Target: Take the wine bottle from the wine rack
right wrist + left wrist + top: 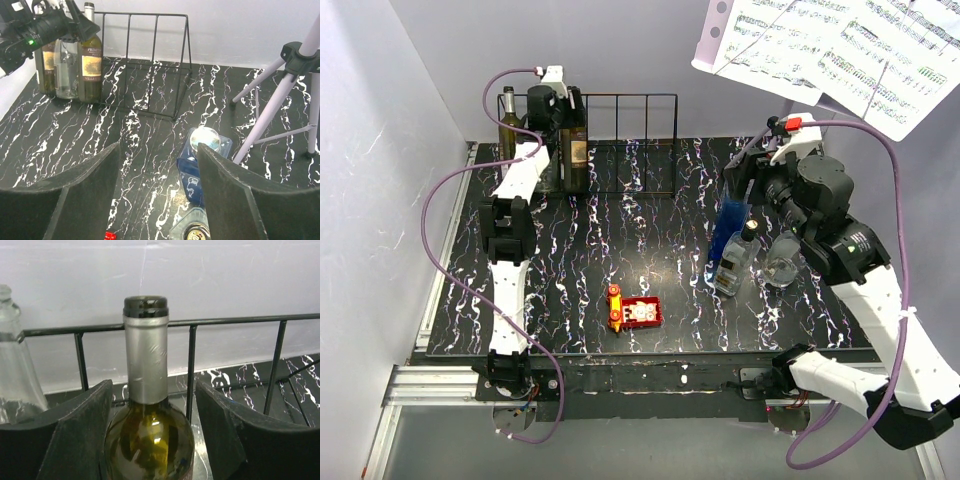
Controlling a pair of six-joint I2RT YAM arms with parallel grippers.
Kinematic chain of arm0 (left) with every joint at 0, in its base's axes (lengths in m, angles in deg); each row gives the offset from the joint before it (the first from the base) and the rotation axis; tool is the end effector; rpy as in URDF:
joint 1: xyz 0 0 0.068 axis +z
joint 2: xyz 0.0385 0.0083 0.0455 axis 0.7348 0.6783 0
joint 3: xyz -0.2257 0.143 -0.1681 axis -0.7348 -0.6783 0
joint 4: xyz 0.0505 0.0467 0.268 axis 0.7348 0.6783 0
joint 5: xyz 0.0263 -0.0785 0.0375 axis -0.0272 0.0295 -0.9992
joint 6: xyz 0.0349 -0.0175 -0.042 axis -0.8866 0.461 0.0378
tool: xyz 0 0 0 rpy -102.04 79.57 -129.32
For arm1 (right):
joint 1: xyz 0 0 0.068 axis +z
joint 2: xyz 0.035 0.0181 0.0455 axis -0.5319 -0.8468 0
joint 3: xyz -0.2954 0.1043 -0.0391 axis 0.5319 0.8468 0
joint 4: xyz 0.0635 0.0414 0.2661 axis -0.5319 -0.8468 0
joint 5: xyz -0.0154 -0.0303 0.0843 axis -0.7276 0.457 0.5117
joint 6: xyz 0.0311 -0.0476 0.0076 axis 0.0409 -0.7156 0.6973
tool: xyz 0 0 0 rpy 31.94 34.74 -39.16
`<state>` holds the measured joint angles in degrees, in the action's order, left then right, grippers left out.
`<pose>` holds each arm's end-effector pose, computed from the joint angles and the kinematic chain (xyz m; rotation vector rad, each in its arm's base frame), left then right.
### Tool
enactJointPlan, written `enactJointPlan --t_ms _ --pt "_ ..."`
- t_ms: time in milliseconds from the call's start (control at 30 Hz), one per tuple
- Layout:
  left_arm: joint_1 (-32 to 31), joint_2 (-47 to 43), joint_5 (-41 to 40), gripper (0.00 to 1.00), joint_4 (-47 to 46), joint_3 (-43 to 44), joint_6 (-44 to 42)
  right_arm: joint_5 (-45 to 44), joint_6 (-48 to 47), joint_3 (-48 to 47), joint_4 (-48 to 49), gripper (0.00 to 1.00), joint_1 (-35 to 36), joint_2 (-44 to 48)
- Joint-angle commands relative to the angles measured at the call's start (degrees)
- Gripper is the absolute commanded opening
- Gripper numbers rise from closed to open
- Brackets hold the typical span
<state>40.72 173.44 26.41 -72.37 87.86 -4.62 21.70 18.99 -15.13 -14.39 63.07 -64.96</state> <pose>0.6299 -0.0773 0.3001 0.0843 1.8459 -0.2640 0.1697 0.0903 0.5114 -0.0898 1.6656 0.3643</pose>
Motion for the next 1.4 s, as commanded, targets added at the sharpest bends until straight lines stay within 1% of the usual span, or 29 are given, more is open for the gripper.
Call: enactJointPlan --t_ms 0,33,133,167,233,267,367,433,467,500,567,700,867,1033,1233,1367 --pt "-0.46 0.16 0.86 0.65 -5.94 1.98 -2.85 0.86 0.43 -0.73 2.23 0.70 0.61 -0.07" --pt "-0.46 0.68 1.47 0.62 -6.65 1.98 -3.29 1.03 0.51 -0.91 2.23 0.70 0.70 -0.25" --pt "-0.46 1.83 3.40 0.46 -9.02 1.98 -3.82 0.95 0.51 -1.43 2.49 0.70 0.79 -1.13" --pt "-0.46 2.09 3.84 0.43 -9.29 1.98 -3.91 0.86 0.43 -1.61 2.75 0.70 0.88 -1.56" --pt "-0.46 2.71 4.81 0.42 -9.29 2.07 -4.00 1.03 0.43 -2.66 3.11 0.70 0.96 -2.62" --pt "-0.46 2.80 5.25 0.40 -9.20 2.07 -4.00 1.30 0.34 -3.36 2.85 0.70 0.88 -3.32" --pt "-0.46 1.14 7.62 0.18 -9.90 -0.20 -4.08 2.44 0.51 -4.69 2.84 0.70 0.96 -4.73" --pt "-0.46 -1.76 10.34 0.11 -13.84 -5.02 -4.52 2.71 0.43 -4.69 3.19 0.70 1.14 -5.26" --pt "-0.46 -3.51 11.05 0.03 -16.56 -7.31 -4.35 2.88 0.43 -4.69 3.37 0.70 1.23 -5.43" --pt "-0.55 -5.01 11.23 0.00 -18.93 -9.77 -4.00 2.79 0.51 -4.60 3.54 0.70 1.23 -5.44" --pt "-0.64 -7.56 11.40 0.00 -22.37 -13.12 -3.04 2.79 0.60 -4.16 4.25 0.70 1.32 -5.35" --pt "-0.64 -12.74 12.02 0.00 -26.24 -18.48 -1.46 3.76 0.86 -4.25 5.48 0.70 1.40 -5.35" --pt "-0.64 -19.43 15.97 0.00 -35.12 -28.41 3.02 4.02 1.39 -3.98 5.66 0.69 1.49 -4.82" --pt "-0.64 -24.44 17.38 0.00 -36.80 -32.81 4.26 4.72 1.57 -3.90 5.13 0.69 1.58 -3.59" --pt "-0.64 -31.21 18.44 0.00 -39.87 -39.14 4.09 5.52 1.57 -0.47 6.62 0.68 1.76 -0.17" --pt "-0.64 -34.46 18.70 0.00 -39.79 -41.96 3.30 6.57 2.01 1.02 6.80 0.68 1.93 1.77"
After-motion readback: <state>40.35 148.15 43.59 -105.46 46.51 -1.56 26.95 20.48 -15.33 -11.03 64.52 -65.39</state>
